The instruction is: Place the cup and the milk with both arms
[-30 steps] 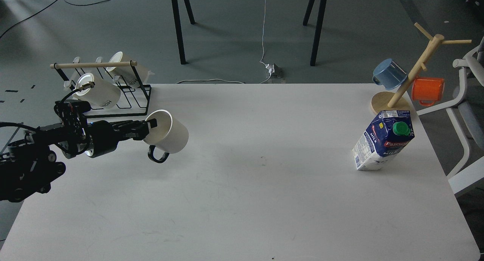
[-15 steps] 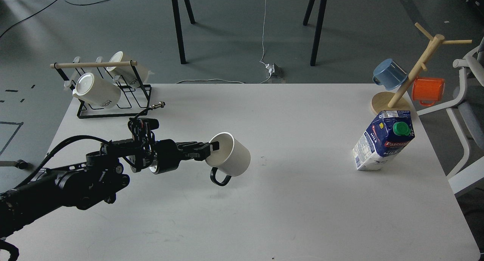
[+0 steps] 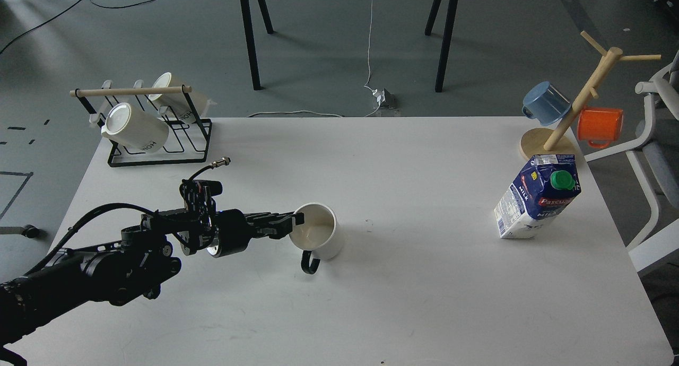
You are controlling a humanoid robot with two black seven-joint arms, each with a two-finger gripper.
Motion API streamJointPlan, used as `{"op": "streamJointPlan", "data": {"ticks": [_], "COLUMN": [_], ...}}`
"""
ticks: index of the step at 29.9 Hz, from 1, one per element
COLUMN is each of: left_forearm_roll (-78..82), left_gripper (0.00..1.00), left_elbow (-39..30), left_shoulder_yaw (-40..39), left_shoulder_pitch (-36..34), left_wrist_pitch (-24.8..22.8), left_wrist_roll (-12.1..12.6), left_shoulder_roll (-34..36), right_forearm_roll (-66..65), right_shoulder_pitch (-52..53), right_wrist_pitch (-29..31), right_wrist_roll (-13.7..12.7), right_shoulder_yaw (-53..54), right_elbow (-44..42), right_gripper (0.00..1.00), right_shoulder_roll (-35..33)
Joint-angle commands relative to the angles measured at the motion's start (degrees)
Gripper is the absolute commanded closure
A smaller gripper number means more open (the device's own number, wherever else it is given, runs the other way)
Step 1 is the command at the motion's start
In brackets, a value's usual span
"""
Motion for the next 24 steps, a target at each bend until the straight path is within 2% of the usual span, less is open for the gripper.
{"op": "streamJointPlan", "data": {"ticks": [1, 7, 9, 13, 15, 19, 22, 24], "left_forearm_roll": [0.00, -0.97, -2.54, -7.80, -11.41, -17.91, -25.55, -32.22], "left_gripper": [0.69, 0.29, 0.25, 0.21, 0.19, 0.18, 0.18, 0.18], "left_elbow": [-0.23, -0.58, -0.76, -3.12, -4.62, -7.78, -10.24, -11.04], "left_shoulder_yaw": [-0.05, -1.46, -3.56, -7.34, -8.22, -9.10, -13.22, -17.87], "left_shoulder_pitch": [0.60, 0.68, 0.68, 0.68, 0.60, 0.33, 0.33, 0.60], "left_wrist_pitch": [0.09, 0.35, 0.09, -0.26, -0.44, -2.71, -7.37, -11.49], "left_wrist_roll": [0.00, 0.00, 0.00, 0.00, 0.00, 0.00, 0.00, 0.00], "left_shoulder_roll": [0.00, 0.61, 0.70, 1.14, 1.75, 4.39, 6.15, 7.55], "right_forearm_roll": [0.00, 0.00, 0.00, 0.00, 0.00, 0.00, 0.61, 1.05], "right_shoulder_pitch": [0.00, 0.00, 0.09, 0.44, 0.44, 0.00, -0.44, -1.75], "right_wrist_pitch": [0.00, 0.00, 0.00, 0.00, 0.00, 0.00, 0.00, 0.00], "right_wrist_roll": [0.00, 0.00, 0.53, 3.42, 3.78, 3.69, 2.47, 0.72], "right_shoulder_yaw": [-0.03, 0.15, 0.67, 1.02, 1.11, 1.11, 0.94, 0.94], "right_elbow": [0.00, 0.00, 0.08, -0.18, -0.27, -0.18, 0.87, 2.19], "right_gripper": [0.00, 0.00, 0.00, 0.00, 0.00, 0.00, 0.00, 0.00], "right_shoulder_roll": [0.05, 0.05, 0.31, 0.40, 0.14, -0.30, -0.92, -1.01]}}
